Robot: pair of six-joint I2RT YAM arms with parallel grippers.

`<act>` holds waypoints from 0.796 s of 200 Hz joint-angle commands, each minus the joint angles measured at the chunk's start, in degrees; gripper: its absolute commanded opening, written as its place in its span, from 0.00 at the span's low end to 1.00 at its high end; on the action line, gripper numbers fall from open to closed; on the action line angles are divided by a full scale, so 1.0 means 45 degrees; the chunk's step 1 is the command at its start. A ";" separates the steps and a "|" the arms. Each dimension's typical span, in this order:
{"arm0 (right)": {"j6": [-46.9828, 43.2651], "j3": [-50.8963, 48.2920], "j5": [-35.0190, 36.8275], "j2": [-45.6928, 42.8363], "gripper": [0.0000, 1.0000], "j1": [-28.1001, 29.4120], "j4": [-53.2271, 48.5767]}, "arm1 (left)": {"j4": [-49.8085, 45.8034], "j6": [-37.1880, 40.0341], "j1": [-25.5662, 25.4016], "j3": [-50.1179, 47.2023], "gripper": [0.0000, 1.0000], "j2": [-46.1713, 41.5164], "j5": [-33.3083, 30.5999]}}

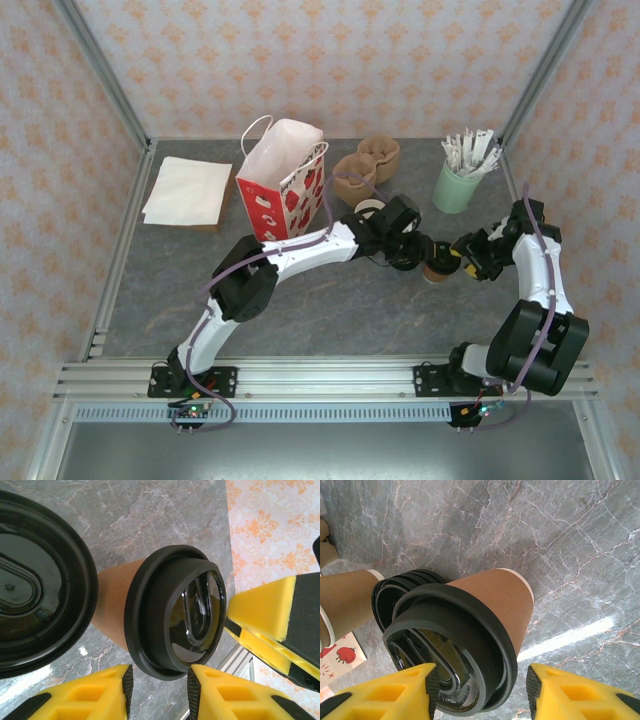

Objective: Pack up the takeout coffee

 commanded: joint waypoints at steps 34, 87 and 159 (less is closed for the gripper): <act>-0.0061 -0.0198 -0.0031 0.0340 0.50 -0.0062 0.0008 | -0.0800 0.0004 -0.0060 0.0856 0.33 0.0530 -0.0341; -0.0122 -0.0187 0.0006 0.0583 0.46 -0.0062 -0.0084 | -0.1032 0.0004 -0.0028 0.1362 0.30 0.1097 -0.0316; -0.0224 -0.0089 0.0479 0.0817 0.42 -0.0044 -0.0348 | -0.1490 0.0126 -0.0034 0.1679 0.26 0.1544 -0.0481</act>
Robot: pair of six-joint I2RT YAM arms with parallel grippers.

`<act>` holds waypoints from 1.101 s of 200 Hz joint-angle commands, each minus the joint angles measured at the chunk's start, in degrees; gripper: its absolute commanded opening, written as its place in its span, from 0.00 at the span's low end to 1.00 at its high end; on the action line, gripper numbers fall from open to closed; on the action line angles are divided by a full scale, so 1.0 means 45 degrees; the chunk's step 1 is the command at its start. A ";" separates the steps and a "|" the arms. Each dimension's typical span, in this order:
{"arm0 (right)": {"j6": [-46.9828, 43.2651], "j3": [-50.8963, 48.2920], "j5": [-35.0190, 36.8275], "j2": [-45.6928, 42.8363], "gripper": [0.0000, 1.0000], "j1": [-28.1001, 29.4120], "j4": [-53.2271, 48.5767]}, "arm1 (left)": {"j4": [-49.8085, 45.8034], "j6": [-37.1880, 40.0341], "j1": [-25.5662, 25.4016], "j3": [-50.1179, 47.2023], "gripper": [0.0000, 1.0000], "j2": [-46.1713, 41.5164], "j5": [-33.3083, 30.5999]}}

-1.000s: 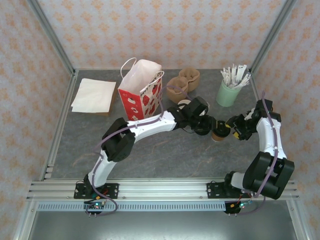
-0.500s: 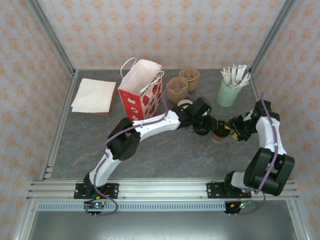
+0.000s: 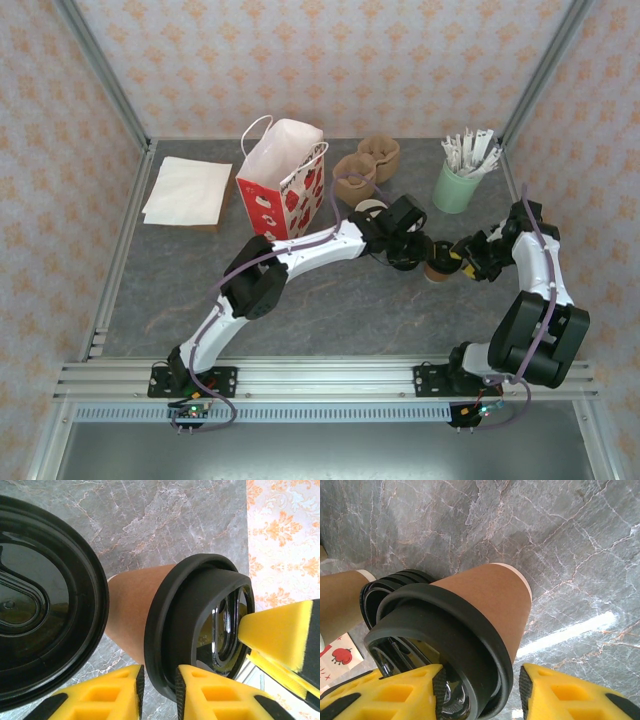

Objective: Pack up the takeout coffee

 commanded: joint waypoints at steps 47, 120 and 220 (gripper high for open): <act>-0.0230 0.0028 0.0884 0.0507 0.40 0.0006 -0.0567 | -0.0426 0.0019 -0.0046 0.0091 0.24 0.0496 -0.0356; -0.0279 -0.0042 0.1459 0.0951 0.33 0.0061 -0.0822 | -0.0662 0.0077 -0.0055 -0.0356 0.21 0.0656 -0.0482; -0.0282 -0.0139 0.1896 0.1573 0.30 0.0120 -0.0739 | -0.1234 0.0332 -0.0083 -0.0380 0.19 0.1281 -0.0581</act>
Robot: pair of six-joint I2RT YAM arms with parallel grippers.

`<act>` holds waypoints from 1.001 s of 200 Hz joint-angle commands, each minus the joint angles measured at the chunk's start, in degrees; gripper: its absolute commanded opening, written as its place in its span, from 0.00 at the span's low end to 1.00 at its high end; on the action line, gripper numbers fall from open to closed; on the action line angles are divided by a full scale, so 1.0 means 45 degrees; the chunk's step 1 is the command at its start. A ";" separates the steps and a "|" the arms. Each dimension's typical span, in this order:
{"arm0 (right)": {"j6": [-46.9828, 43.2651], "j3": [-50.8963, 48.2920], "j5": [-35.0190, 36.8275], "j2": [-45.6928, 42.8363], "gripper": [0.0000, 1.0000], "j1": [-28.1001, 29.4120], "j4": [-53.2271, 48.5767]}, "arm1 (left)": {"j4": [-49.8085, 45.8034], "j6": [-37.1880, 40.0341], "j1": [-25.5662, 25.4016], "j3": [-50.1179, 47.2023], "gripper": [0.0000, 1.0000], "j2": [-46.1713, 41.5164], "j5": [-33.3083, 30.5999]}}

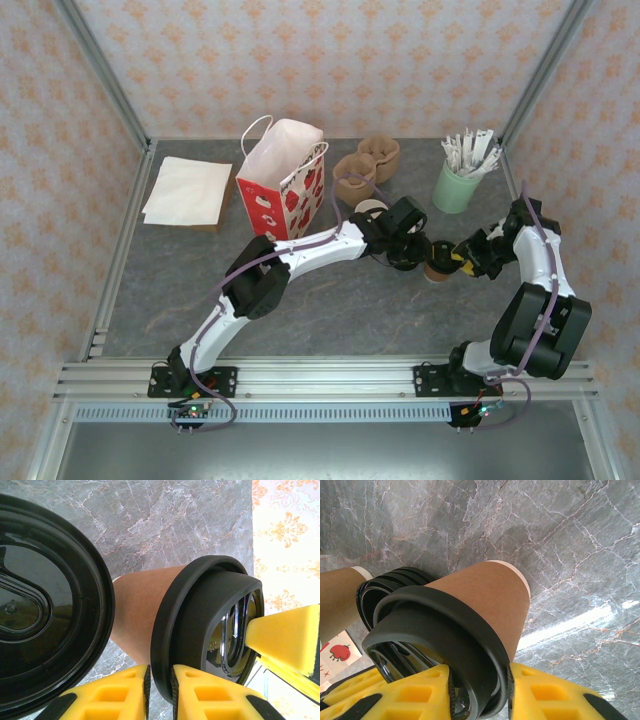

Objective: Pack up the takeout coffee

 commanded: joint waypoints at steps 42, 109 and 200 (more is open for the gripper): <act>-0.0037 -0.0560 0.1930 0.0922 0.30 0.0137 -0.0249 | -0.1463 0.0378 -0.0073 -0.0436 0.18 0.1338 -0.0507; -0.0008 -0.0508 0.1940 0.0947 0.29 0.0233 -0.0229 | -0.1680 0.0521 -0.0072 -0.0649 0.16 0.1613 -0.0634; 0.0211 -0.0142 0.1278 0.0752 0.30 0.0255 0.0018 | -0.1827 0.0624 -0.0037 -0.0579 0.16 0.1796 -0.0659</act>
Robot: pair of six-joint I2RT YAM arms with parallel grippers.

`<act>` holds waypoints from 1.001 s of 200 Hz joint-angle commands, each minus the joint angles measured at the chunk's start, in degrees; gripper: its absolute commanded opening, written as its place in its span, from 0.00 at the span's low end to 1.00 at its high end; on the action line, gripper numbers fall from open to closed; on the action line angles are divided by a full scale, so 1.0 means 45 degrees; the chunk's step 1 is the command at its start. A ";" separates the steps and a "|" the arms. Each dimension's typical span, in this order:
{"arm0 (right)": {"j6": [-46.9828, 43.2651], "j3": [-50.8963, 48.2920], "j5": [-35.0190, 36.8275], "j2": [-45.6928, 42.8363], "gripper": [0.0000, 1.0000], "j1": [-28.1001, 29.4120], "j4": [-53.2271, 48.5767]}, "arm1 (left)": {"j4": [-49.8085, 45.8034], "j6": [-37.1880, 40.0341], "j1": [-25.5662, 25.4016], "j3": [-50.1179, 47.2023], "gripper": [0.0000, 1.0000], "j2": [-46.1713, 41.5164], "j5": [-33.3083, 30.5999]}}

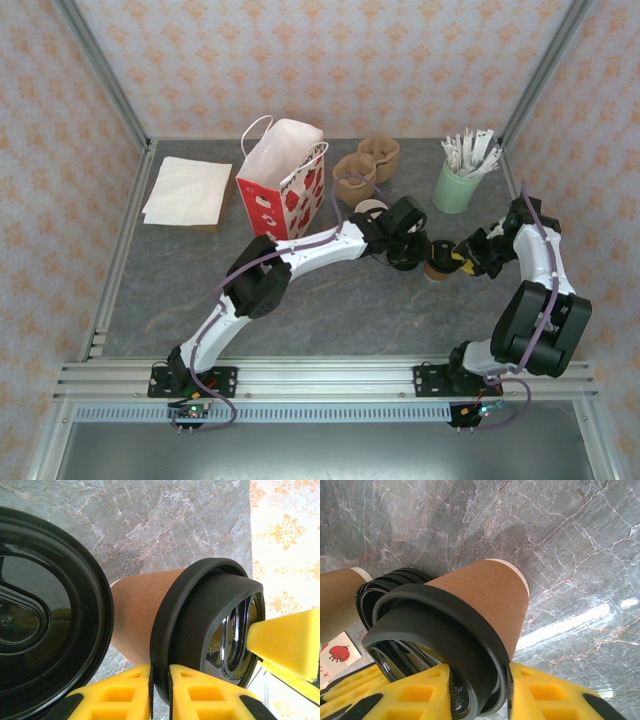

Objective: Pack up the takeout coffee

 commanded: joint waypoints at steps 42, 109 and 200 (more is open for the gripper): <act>0.0056 -0.0521 0.1841 0.1110 0.29 0.0216 0.0056 | -0.1952 0.0420 -0.0075 -0.0639 0.16 0.1844 -0.0513; -0.0140 -0.0770 0.2293 0.2005 0.29 0.0296 0.0155 | -0.1876 0.0273 -0.0019 -0.0746 0.16 0.2001 -0.0387; 0.0232 0.0734 0.0290 -0.0179 0.39 0.0289 0.0143 | -0.2690 0.0840 -0.0125 0.0444 0.23 0.1404 -0.0803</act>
